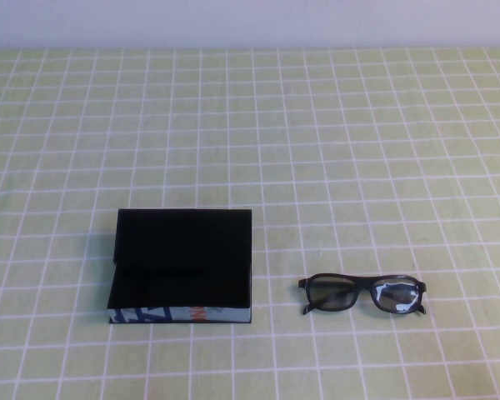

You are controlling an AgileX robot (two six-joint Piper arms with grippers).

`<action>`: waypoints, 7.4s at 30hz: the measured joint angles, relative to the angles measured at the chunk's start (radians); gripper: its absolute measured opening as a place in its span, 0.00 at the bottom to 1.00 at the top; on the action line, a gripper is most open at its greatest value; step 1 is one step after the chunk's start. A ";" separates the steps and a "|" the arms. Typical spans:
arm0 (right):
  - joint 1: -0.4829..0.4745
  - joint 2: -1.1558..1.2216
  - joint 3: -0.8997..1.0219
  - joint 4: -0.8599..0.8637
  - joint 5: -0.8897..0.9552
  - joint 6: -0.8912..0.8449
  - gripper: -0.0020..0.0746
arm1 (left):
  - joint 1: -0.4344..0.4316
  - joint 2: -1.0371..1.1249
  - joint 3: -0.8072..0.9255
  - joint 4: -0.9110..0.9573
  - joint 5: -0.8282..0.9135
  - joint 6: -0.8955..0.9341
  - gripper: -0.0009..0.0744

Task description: Return glasses to glasses case

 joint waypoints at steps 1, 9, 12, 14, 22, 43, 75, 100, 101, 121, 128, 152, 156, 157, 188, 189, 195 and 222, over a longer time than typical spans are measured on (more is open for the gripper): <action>0.000 0.000 0.000 0.000 0.000 0.000 0.00 | 0.000 0.000 0.000 0.000 0.000 0.000 0.01; 0.000 0.000 0.000 0.000 0.000 0.000 0.00 | 0.000 0.000 0.000 0.000 0.000 0.000 0.01; 0.000 0.000 0.000 0.000 0.000 0.000 0.00 | 0.000 0.000 0.000 0.000 0.000 0.000 0.01; 0.000 0.000 0.000 0.000 0.000 0.000 0.00 | 0.000 0.000 0.000 0.000 0.000 0.000 0.01; 0.000 0.000 0.000 0.000 0.000 0.000 0.00 | 0.000 0.000 0.000 0.000 0.000 0.000 0.01; 0.000 0.000 0.000 0.000 0.000 0.000 0.00 | 0.000 0.000 0.000 0.000 0.000 0.000 0.01; 0.000 0.470 -0.360 0.578 0.444 -0.030 0.00 | 0.000 0.000 0.000 0.000 0.000 0.000 0.01; 0.516 1.534 -1.178 0.043 0.786 -0.496 0.00 | 0.000 0.000 0.000 0.000 0.000 0.000 0.01; 0.524 1.557 -1.197 0.029 0.796 -0.530 0.01 | 0.000 0.000 0.000 0.000 0.000 0.000 0.01; 0.514 1.819 -1.318 -0.106 0.668 -1.039 0.67 | 0.000 0.000 0.000 0.000 0.000 0.000 0.01; 0.502 1.865 -1.367 -0.107 0.670 -1.039 0.67 | 0.000 0.000 0.000 0.000 0.000 0.000 0.01; 0.502 1.973 -1.406 -0.105 0.666 -1.043 0.67 | 0.000 0.000 0.000 0.000 0.000 0.000 0.01; 0.502 1.973 -1.406 -0.105 0.666 -1.043 0.67 | 0.000 0.000 0.000 0.000 0.000 0.000 0.01; 0.502 1.973 -1.406 -0.105 0.666 -1.043 0.66 | 0.000 0.000 0.000 0.000 0.000 0.000 0.01; 0.512 1.959 -1.418 -0.148 0.876 -0.805 0.12 | 0.000 0.000 0.000 0.000 0.000 0.000 0.01; 0.519 1.954 -1.427 -0.159 0.880 -0.784 0.12 | 0.000 0.000 0.000 0.000 0.000 0.000 0.01; 0.633 1.933 -1.580 -0.214 0.892 -0.593 0.11 | 0.000 0.000 0.000 0.000 0.000 0.000 0.01; 0.963 2.232 -2.137 -0.286 0.915 -0.554 0.11 | 0.000 0.000 0.000 0.001 0.000 0.000 0.01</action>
